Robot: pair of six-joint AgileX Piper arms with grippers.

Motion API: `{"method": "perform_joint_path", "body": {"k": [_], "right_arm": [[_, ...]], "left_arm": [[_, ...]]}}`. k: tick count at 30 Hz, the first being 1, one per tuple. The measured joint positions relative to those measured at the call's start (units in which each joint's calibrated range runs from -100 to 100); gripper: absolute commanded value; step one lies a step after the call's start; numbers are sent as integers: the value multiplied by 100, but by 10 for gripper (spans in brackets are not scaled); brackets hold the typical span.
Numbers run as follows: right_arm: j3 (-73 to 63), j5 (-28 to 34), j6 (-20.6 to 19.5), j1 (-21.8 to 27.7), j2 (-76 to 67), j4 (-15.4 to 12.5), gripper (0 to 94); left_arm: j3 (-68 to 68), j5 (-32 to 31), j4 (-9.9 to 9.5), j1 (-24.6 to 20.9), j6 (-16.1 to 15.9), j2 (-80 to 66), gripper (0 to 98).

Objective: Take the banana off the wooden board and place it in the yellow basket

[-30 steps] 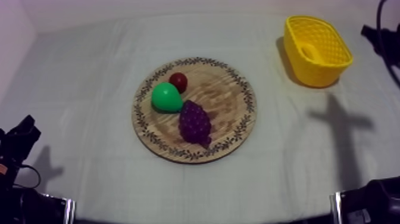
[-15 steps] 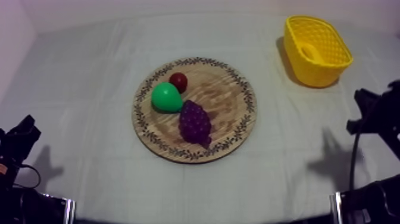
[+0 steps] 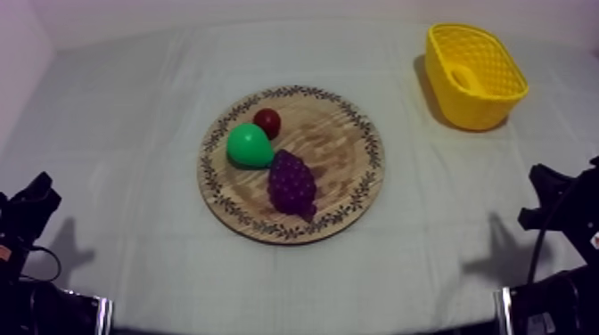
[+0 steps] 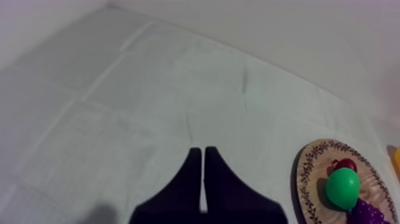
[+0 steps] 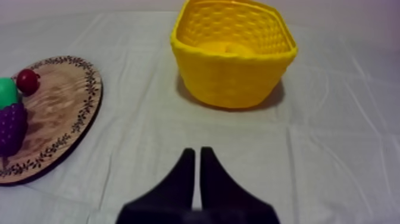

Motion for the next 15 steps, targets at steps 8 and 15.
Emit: {"method": "perform_joint_path", "body": {"k": [8, 15], "right_arm": [[0, 29, 400, 0, -12, 0, 4], [0, 29, 534, 0, -12, 0, 4]], "left_arm": [[0, 0, 0, 0, 0, 0, 1], [0, 0, 0, 0, 0, 0, 1]]}}
